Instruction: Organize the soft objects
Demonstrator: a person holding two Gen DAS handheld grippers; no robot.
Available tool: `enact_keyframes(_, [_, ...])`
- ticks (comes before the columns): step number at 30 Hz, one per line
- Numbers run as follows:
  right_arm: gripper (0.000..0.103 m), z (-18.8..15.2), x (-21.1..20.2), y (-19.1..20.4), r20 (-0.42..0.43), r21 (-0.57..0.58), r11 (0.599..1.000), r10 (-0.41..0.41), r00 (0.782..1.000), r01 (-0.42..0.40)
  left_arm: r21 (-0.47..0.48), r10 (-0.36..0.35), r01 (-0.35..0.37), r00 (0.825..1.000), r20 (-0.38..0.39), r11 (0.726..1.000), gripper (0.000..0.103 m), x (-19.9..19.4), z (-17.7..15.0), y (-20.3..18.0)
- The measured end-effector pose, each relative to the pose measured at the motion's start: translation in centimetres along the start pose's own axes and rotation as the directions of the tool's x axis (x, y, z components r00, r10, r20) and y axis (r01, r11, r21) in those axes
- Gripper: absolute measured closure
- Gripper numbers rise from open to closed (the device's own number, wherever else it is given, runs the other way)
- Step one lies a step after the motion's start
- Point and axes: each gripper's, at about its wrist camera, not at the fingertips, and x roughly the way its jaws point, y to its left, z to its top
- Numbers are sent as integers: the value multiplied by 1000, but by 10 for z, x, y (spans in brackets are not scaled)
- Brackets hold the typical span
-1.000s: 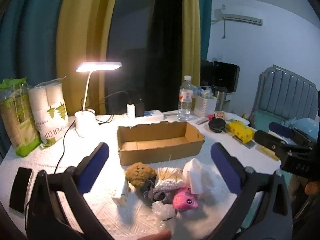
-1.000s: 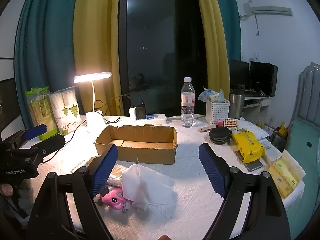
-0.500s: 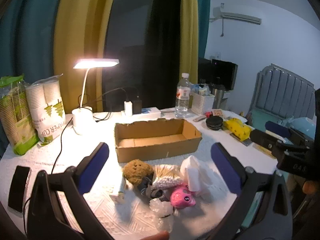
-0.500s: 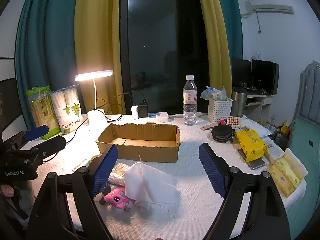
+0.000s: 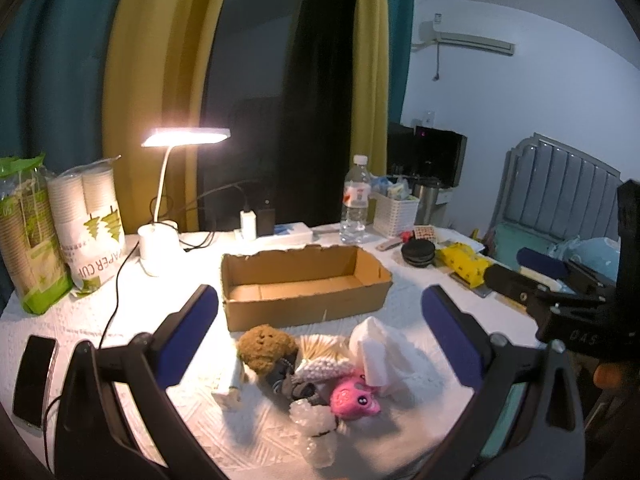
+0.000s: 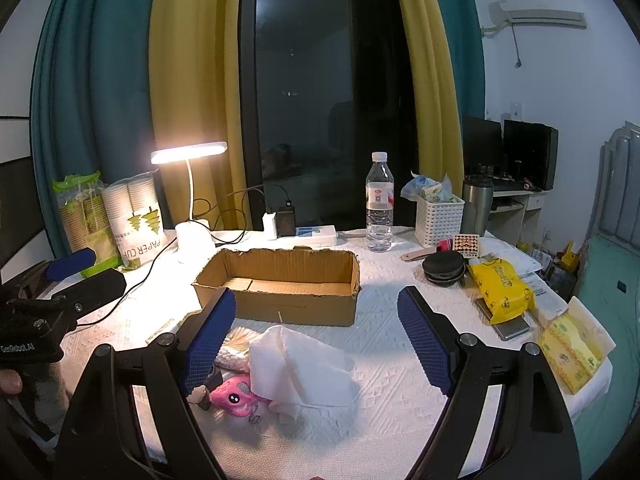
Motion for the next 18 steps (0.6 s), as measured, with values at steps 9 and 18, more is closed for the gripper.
enact_keyframes(9, [17, 0, 0, 1, 1, 0, 1000, 2, 1000, -2, 4, -5, 5, 1000, 0, 1000, 1, -1, 1, 0])
enact_keyframes(18, [17, 1, -1, 1, 1, 0, 1000, 2, 1000, -2, 10, -10, 10, 1000, -1, 1000, 1, 0, 1, -2])
